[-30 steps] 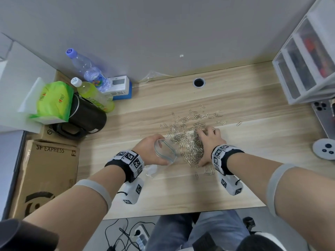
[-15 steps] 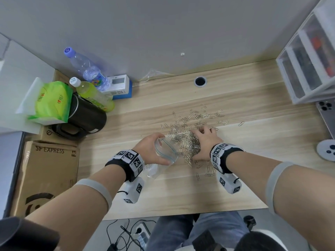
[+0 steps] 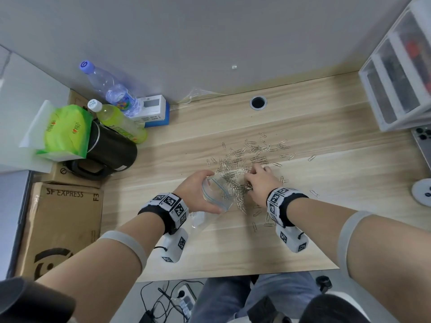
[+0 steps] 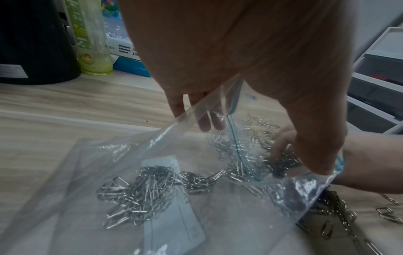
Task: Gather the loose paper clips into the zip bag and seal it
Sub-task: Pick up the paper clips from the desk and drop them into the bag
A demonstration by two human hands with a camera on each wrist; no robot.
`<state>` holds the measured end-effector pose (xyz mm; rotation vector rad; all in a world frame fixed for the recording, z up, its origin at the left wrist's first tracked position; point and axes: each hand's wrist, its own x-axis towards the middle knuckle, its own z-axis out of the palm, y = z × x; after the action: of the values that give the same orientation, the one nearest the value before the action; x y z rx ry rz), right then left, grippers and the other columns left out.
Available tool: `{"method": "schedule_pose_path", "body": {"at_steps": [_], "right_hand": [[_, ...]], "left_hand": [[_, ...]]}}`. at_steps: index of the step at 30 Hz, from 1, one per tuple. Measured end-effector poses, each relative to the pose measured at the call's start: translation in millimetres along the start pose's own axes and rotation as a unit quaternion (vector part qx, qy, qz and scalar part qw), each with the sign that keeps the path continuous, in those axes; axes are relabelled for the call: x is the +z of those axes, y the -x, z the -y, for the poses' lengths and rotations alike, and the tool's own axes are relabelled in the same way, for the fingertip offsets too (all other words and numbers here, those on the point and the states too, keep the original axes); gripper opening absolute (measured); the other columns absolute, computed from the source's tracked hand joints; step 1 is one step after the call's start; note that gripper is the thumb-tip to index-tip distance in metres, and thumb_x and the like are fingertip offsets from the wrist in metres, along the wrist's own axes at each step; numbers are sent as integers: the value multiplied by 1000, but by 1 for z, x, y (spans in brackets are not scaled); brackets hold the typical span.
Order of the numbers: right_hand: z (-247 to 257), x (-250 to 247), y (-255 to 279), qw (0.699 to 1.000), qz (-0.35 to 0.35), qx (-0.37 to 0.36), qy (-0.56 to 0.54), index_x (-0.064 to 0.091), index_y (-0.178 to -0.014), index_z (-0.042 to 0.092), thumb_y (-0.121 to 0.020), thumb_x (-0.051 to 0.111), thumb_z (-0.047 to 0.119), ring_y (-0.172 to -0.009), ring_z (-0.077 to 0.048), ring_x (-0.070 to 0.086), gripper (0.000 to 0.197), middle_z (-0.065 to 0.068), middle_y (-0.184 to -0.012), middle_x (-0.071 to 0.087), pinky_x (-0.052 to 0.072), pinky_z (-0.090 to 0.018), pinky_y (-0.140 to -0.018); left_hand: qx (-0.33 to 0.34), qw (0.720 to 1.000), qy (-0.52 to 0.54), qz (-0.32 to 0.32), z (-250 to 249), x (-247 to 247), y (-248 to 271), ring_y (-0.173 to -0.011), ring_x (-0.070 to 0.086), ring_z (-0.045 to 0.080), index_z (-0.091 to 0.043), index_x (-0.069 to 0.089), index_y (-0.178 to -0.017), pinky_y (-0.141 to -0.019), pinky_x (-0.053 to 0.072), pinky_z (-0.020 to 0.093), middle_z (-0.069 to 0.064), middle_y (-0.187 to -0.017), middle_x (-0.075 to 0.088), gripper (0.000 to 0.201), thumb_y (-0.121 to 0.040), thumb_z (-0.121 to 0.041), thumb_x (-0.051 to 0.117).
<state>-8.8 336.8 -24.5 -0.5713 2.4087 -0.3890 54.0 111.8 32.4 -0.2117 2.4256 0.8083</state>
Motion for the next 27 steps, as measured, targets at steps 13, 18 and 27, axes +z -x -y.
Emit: {"method": "schedule_pose_path", "body": {"at_steps": [13,18,27], "right_hand": [[-6,-36,4,993,-8,64,-103,73,-79,20,-80,63,8,-86,-17,64,16,2,-90,69,54,-27,-77],[16,-49,9,983,-7,33,-182,72,-80,20,-79,69,13,-52,-4,50,8,8,-67,62,35,-15,-45],[66,-32,5,947,54,-58,-312,75,-84,24,-78,73,16,-74,-6,65,10,8,-81,71,48,-20,-74]], "left_hand": [[-8,999,-25,19,-14,-4,3,-134,43,17,-16,38,-147,-114,31,29,1,-143,46,124,-43,-55,92],[16,1000,-13,10,-21,-7,6,-125,49,16,-18,42,-144,-108,33,24,1,-132,52,131,-29,-71,72],[30,999,13,-7,-34,-11,5,-113,58,14,-19,50,-135,-100,45,28,-4,-124,59,103,-44,-45,91]]}}
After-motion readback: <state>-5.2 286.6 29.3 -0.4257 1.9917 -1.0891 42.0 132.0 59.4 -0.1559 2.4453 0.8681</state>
